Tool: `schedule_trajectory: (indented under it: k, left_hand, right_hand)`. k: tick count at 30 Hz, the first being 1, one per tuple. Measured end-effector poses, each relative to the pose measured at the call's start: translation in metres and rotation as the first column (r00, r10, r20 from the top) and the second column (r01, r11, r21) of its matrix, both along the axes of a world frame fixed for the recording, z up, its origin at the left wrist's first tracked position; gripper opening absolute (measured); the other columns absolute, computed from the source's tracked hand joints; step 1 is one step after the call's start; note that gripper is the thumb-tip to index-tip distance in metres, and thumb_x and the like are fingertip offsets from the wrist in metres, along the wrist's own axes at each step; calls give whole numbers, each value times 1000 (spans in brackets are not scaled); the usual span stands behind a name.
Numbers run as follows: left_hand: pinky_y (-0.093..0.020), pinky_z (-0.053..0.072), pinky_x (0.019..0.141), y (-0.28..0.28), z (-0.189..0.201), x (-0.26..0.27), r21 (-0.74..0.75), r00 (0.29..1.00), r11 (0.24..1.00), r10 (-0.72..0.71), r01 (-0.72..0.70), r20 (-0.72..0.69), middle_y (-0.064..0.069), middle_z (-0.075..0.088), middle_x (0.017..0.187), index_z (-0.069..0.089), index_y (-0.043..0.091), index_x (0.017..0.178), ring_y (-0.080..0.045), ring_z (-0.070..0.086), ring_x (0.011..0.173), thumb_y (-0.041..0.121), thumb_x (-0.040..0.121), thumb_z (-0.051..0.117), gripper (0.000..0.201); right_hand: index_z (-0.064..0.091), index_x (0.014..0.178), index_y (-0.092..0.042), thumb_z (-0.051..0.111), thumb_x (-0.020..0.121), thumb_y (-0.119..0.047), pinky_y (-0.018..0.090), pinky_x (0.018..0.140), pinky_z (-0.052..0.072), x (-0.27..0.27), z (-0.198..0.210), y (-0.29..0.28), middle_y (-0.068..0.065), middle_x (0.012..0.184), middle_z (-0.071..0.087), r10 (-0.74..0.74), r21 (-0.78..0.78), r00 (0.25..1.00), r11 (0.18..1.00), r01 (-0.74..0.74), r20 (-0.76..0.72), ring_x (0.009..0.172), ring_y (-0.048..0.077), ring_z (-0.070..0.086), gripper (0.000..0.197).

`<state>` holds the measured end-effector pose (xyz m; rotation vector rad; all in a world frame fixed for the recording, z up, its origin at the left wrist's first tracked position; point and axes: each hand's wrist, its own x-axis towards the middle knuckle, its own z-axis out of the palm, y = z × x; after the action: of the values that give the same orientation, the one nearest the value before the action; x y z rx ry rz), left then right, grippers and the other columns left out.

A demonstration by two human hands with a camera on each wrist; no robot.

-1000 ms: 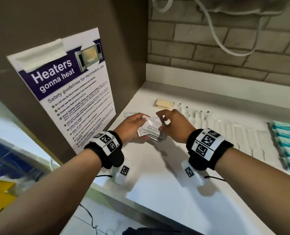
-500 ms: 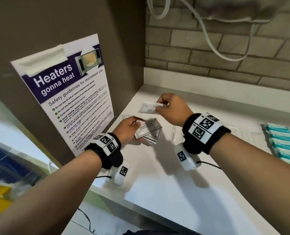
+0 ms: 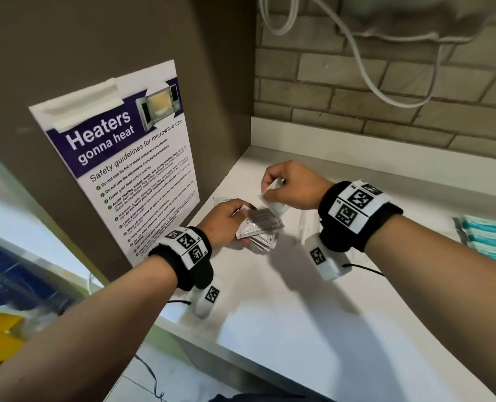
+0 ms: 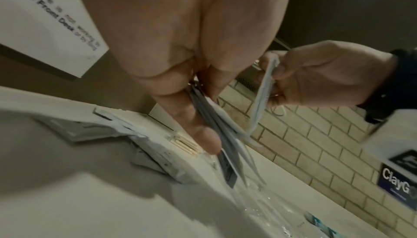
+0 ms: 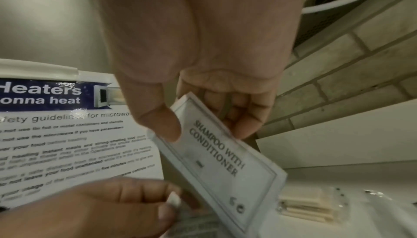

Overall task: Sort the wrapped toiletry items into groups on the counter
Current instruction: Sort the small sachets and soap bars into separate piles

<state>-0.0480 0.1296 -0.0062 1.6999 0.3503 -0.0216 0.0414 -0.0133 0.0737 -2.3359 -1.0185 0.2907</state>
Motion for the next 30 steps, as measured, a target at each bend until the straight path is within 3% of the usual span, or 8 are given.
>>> schedule_trajectory:
  k: [5, 7, 11, 17, 21, 23, 28, 30]
  left_hand:
    - [-56, 56, 73, -4, 2, 2, 47, 999, 998, -41, 42, -16, -6, 71, 93, 62, 23, 96, -39, 70, 78, 7, 101, 39, 28]
    - [-46, 60, 66, -3, 3, 0, 22, 999, 998, -52, 51, 17, -8, 73, 90, 64, 19, 101, -35, 71, 75, 5, 100, 40, 28]
    - [-22, 54, 50, 4, 2, 0, -32, 995, 999, -3, 7, 100, -8, 68, 83, 63, 3, 108, -10, 69, 63, 4, 102, 42, 21]
    - [-29, 57, 51, 8, 0, 6, -173, 993, 981, 97, -86, 60, -17, 66, 95, 61, -2, 112, -21, 67, 74, 17, 103, 44, 27]
    - [-35, 58, 62, 4, 0, 11, -234, 1000, 972, 26, -27, -8, -13, 67, 94, 65, 7, 105, -25, 67, 82, 28, 99, 52, 25]
    - [-29, 56, 56, 2, -2, 10, -178, 1000, 984, -14, 13, -3, -10, 65, 93, 63, 12, 103, -19, 65, 80, 12, 94, 57, 10]
    - [-33, 57, 70, 4, -7, 8, -111, 996, 991, -65, 71, 53, -17, 66, 108, 61, 20, 107, -25, 66, 87, -7, 90, 51, 34]
    - [-33, 55, 81, 3, -10, 5, -83, 989, 990, -101, 110, 106, -14, 61, 115, 57, 29, 116, -24, 62, 100, -6, 89, 55, 44]
  right_hand:
    - [62, 109, -17, 59, 79, -2, 26, 71, 44, -8, -13, 15, 1, 93, 59, 111, -118, 994, 987, -108, 20, 73, 14, 49, 33]
    - [56, 115, -15, 58, 79, 1, 26, 72, 46, -9, -18, 16, 0, 98, 57, 71, -75, 997, 995, -72, -14, 77, 17, 53, 39]
    - [56, 112, -14, 63, 76, 3, 32, 78, 51, -7, -26, 13, -3, 102, 58, 62, -67, 997, 996, -65, -50, 89, 22, 63, 41]
    - [60, 111, -14, 67, 79, -7, 31, 79, 53, -10, -39, 11, -5, 103, 62, 52, -38, 999, 998, -52, -12, 90, 20, 65, 34]
    - [59, 111, -16, 75, 74, -15, 27, 78, 46, -6, -46, 9, -7, 101, 59, 29, -56, 999, 998, -27, 33, 92, 16, 58, 41]
    - [56, 117, -17, 77, 75, -22, 31, 86, 49, -4, -49, 6, -5, 109, 57, 7, -66, 1000, 998, -7, 5, 98, 16, 57, 47]
    - [34, 139, -16, 77, 77, -34, 31, 95, 47, -8, -56, -11, 0, 128, 53, -41, -153, 971, 988, 5, -236, 110, 19, 58, 78]
    - [37, 136, -14, 77, 76, -34, 30, 88, 47, -12, -60, -18, 3, 121, 59, -22, -271, 986, 962, -25, -168, 105, 21, 58, 75]
